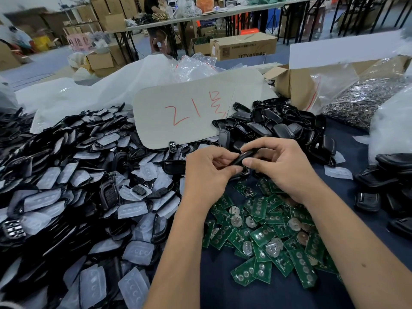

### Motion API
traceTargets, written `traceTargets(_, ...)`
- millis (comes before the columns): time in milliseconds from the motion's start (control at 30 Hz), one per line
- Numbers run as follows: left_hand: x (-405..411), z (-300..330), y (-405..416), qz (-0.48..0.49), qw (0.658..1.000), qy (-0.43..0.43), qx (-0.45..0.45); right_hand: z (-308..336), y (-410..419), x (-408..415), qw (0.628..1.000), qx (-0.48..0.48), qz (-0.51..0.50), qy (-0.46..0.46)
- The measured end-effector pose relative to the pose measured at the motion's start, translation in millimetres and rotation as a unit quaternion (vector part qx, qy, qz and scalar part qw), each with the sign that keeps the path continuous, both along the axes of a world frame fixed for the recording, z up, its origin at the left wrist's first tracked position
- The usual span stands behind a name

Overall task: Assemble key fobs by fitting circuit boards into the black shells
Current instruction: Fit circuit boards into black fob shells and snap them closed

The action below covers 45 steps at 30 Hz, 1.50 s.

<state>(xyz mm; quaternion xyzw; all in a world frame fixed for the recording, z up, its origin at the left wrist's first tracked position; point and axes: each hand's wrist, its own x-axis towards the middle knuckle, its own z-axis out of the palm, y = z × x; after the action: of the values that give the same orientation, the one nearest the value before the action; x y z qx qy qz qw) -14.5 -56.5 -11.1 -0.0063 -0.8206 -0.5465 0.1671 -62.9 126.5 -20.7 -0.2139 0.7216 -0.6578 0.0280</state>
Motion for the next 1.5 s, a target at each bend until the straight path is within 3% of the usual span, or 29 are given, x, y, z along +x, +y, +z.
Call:
traceTargets(200,1,0,-4,-0.004,1.000,0.015,-0.027,3,-5,1,0.998,0.000,0.009,0.065)
traceTargets(433,0,-5,2,0.022,0.983,0.073,-0.170,1,-12,2,0.995,0.049,-0.003,0.089)
traceTargets(533,0,-6,4,0.014,0.992,0.041,-0.116,2,-8,2,0.994,0.076,-0.013,0.082)
traceTargets(600,-2,-5,7,0.027,0.996,0.022,-0.076,3,-7,1,0.999,0.024,-0.006,0.038)
traceTargets(667,-3,-3,8,0.027,0.999,-0.006,0.024,4,-7,1,0.999,-0.029,-0.019,0.000)
traceTargets(767,-1,0,8,-0.015,0.972,-0.041,0.229,3,-8,1,0.999,0.021,-0.048,0.006)
traceTargets(933,2,5,5,-0.080,0.923,-0.071,0.370,5,-11,6,0.997,-0.060,-0.022,-0.051)
traceTargets(1133,5,6,5,-0.120,0.895,-0.094,0.420,6,-13,6,0.989,-0.109,0.018,-0.097)
traceTargets(1500,2,0,8,-0.071,0.902,-0.103,0.413,4,-15,4,0.989,-0.106,-0.017,-0.100)
